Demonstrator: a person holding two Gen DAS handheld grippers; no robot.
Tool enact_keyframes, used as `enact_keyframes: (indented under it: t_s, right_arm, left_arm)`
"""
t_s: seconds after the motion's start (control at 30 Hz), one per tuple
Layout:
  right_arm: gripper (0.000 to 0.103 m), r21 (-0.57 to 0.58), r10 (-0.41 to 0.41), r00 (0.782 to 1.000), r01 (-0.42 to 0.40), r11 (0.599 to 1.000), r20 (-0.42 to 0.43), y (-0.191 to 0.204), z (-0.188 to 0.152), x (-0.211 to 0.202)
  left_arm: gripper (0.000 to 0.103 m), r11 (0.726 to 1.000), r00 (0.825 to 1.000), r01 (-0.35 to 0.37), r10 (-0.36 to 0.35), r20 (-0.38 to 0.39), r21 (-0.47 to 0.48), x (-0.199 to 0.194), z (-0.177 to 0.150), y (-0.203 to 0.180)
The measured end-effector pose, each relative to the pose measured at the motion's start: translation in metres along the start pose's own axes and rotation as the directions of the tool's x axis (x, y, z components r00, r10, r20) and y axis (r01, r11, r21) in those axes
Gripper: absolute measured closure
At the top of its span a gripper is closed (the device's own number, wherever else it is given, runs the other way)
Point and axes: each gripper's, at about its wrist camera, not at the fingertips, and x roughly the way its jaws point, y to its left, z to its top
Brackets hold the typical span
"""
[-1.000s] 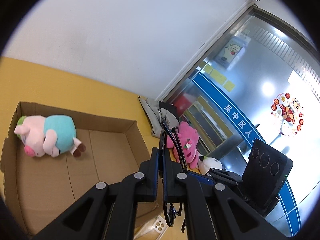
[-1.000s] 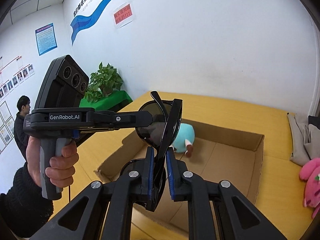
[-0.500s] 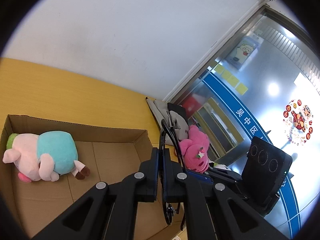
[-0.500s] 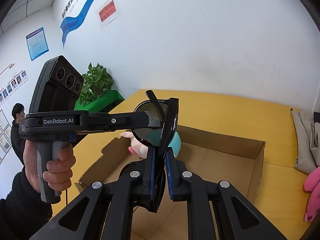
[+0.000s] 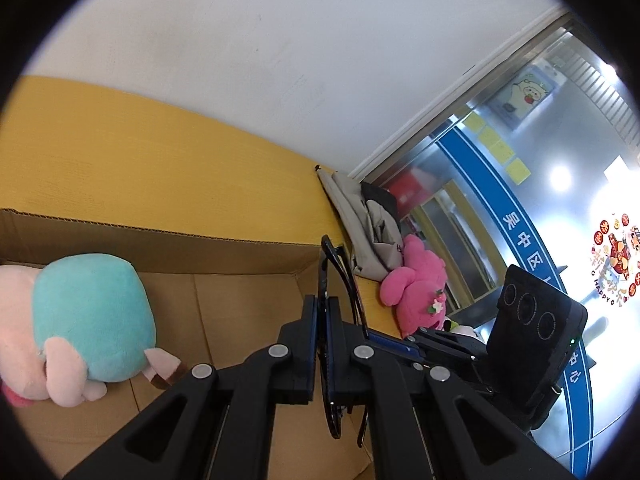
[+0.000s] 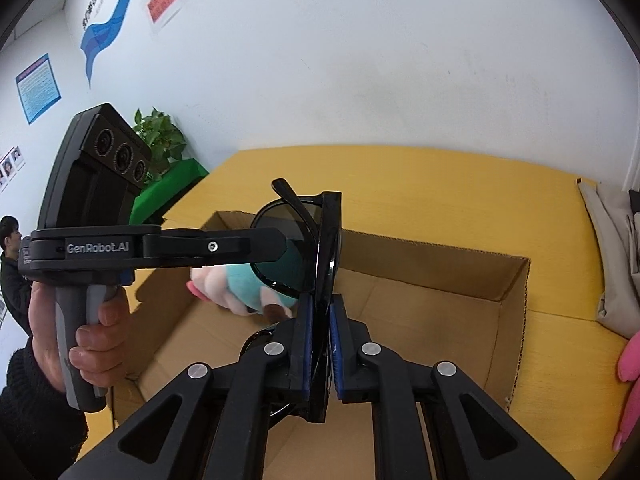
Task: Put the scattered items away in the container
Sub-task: 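Carry the sunglasses in the right tool over the cardboard box, then lower the sunglasses into the box and open the right tool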
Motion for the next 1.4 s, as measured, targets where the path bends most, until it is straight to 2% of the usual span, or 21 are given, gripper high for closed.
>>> enact_keyframes:
  t_s: [0.23,0.6,0.83,1.03,1.17,1.33,1.4]
  right_arm:
    - [0.095,0.016,-0.028,0.997,0.029,0.999,-0.068,-0.023,-0.004,0.037]
    - [0.095,0.043,-0.048,0.991,0.054,0.998,-0.128,-0.049,-0.008,0.067]
    - [0.095,0.068,-0.064,0.983,0.077,0.995,-0.174,-0.057,-0.011,0.089]
    - [0.095,0.079,-0.077,0.978,0.094,0.992,-0.194,-0.065,-0.015,0.101]
    - [0.095,0.085,-0.083,0.976,0.102,0.991,-0.201,-0.068,-0.016,0.102]
    - [0.095,0.097,-0.083,0.973,0.106,0.99,-0.214,-0.071,-0.018,0.103]
    - [0.094,0.094,-0.088,0.971,0.111,0.989,-0.222,-0.07,-0.019,0.104]
  left_arm:
    - [0.1,0.999,0.998,-0.021,0.018,-0.068,-0.044,0.038,0.004,0.034]
    - [0.1,0.994,0.99,-0.073,0.062,-0.124,-0.081,0.07,0.01,0.058]
    - [0.1,0.989,0.98,-0.124,0.108,-0.168,-0.086,0.085,0.012,0.072]
    - [0.1,0.981,0.964,-0.185,0.169,-0.207,-0.061,0.097,0.015,0.071]
    - [0.1,0.975,0.957,-0.213,0.197,-0.211,-0.058,0.103,0.016,0.073]
    - [0.096,0.961,0.942,-0.276,0.267,-0.202,-0.014,0.107,0.014,0.07]
    - [0.089,0.959,0.945,-0.282,0.275,-0.179,-0.016,0.103,0.016,0.069]
